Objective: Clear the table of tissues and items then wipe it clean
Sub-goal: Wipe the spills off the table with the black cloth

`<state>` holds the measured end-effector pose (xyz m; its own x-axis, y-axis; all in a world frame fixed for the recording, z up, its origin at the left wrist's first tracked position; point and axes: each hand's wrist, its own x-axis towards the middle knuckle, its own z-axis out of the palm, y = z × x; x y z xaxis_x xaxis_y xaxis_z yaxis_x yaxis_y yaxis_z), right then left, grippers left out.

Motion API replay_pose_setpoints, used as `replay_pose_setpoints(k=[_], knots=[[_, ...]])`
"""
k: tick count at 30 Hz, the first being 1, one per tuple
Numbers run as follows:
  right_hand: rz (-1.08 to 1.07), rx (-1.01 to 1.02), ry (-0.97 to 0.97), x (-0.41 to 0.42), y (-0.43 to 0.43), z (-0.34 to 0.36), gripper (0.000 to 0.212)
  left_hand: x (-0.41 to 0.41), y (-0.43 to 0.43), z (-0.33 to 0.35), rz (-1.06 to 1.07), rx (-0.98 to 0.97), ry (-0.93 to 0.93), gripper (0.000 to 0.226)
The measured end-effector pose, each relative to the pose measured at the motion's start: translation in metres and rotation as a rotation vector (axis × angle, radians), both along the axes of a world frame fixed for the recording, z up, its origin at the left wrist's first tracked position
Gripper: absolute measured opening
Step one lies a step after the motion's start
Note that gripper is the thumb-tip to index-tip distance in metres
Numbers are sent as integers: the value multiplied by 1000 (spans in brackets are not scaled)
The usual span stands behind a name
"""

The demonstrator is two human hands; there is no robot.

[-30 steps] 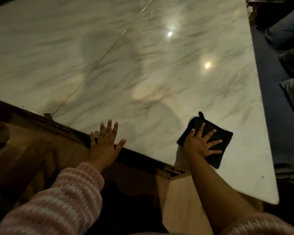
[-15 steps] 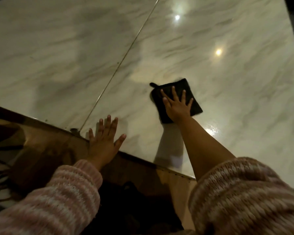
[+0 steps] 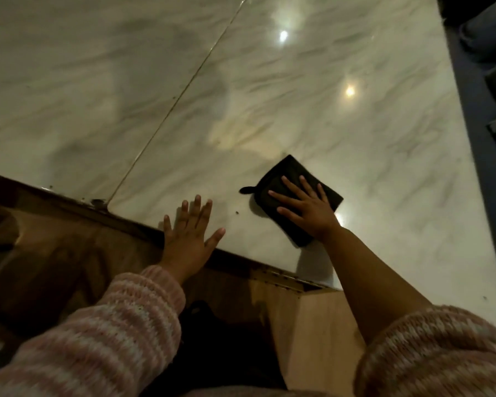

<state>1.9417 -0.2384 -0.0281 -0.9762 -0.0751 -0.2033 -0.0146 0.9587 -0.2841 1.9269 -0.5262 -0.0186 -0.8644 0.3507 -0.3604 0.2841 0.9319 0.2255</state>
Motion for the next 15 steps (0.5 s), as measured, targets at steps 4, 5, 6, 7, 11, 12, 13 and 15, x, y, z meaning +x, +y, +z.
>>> replay_pose_setpoints(k=[4, 5, 6, 7, 11, 12, 13, 15], knots=[[-279, 14, -44, 53, 57, 0, 43, 28, 26, -3, -12, 8, -17, 67], [-347, 13, -47, 67, 69, 1, 44, 33, 30, -4, -9, 8, -17, 67], [-409, 18, -44, 83, 80, 1, 47, 38, 35, -5, -1, 8, -12, 67], [-465, 26, -36, 97, 88, 2, 50, 42, 38, -5, 10, 9, -9, 67], [-689, 47, -33, 132, 84, 0, 50, 52, 42, -5, 65, 19, -28, 68], [-749, 48, -41, 132, 75, -1, 49, 53, 41, -5, 76, 23, -33, 67], [-807, 49, -54, 130, 63, -2, 50, 55, 39, -5, 84, 26, -34, 67], [-903, 54, -83, 123, 37, -2, 51, 57, 35, -3, 99, 33, -25, 67]])
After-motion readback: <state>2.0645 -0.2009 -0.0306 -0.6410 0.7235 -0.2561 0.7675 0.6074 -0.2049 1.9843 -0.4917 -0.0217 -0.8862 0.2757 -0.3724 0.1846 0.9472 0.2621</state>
